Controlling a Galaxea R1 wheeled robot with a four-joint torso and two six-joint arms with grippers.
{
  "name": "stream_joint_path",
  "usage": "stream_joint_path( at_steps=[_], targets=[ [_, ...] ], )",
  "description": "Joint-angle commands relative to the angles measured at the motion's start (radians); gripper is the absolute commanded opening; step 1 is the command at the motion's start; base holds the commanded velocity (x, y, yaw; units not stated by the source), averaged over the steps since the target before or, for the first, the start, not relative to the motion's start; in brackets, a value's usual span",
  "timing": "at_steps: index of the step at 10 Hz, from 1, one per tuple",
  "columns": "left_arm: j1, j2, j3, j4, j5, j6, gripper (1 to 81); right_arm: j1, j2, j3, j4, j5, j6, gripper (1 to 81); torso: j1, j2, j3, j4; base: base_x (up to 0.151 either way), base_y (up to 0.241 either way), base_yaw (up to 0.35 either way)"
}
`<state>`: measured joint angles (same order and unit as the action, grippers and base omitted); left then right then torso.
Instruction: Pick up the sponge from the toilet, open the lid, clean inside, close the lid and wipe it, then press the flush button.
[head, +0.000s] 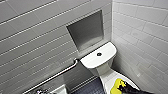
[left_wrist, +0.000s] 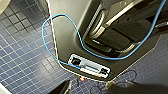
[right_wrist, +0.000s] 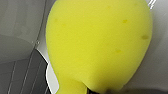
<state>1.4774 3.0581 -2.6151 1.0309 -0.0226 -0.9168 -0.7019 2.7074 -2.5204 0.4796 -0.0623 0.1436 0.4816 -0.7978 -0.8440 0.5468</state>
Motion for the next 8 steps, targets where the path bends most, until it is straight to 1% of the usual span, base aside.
stream_joint_path(
  at_steps=[1,3,4,5,7,8],
  targets=[
    [0.025,-0.018,-0.010,-0.005,0.062,-0.001,81.1,-0.037,-0.108,0.151,0.017,-0.011,0.008,1.0,0.000,0.000,0.000,0.000,0.000,0.000,0.000],
    [0.025,-0.018,-0.010,-0.003,0.062,0.001,81.1,-0.112,-0.267,0.412,0.010,0.146,0.007,1.0,0.000,0.000,0.000,0.000,0.000,0.000,0.000],
    [0.025,-0.018,-0.010,-0.002,0.062,0.001,81.1,-0.146,-0.311,0.487,0.005,0.202,0.002,1.0,0.000,0.000,0.000,0.000,0.000,0.000,0.000],
    [0.025,-0.016,-0.010,-0.002,0.062,0.001,81.1,-0.178,-0.343,0.517,0.005,0.229,0.007,1.0,0.000,0.000,0.000,0.000,0.000,0.000,0.000],
    [0.030,-0.019,-0.010,-0.002,0.063,0.001,81.1,-0.228,-0.372,0.531,0.007,0.263,0.010,1.0,0.000,0.000,0.000,0.000,0.000,0.000,0.000],
    [0.030,-0.019,-0.010,-0.002,0.062,0.001,81.1,-0.262,-0.386,0.542,0.007,0.297,0.013,1.0,0.000,0.000,0.000,0.000,0.000,0.000,0.000]
  ],
)
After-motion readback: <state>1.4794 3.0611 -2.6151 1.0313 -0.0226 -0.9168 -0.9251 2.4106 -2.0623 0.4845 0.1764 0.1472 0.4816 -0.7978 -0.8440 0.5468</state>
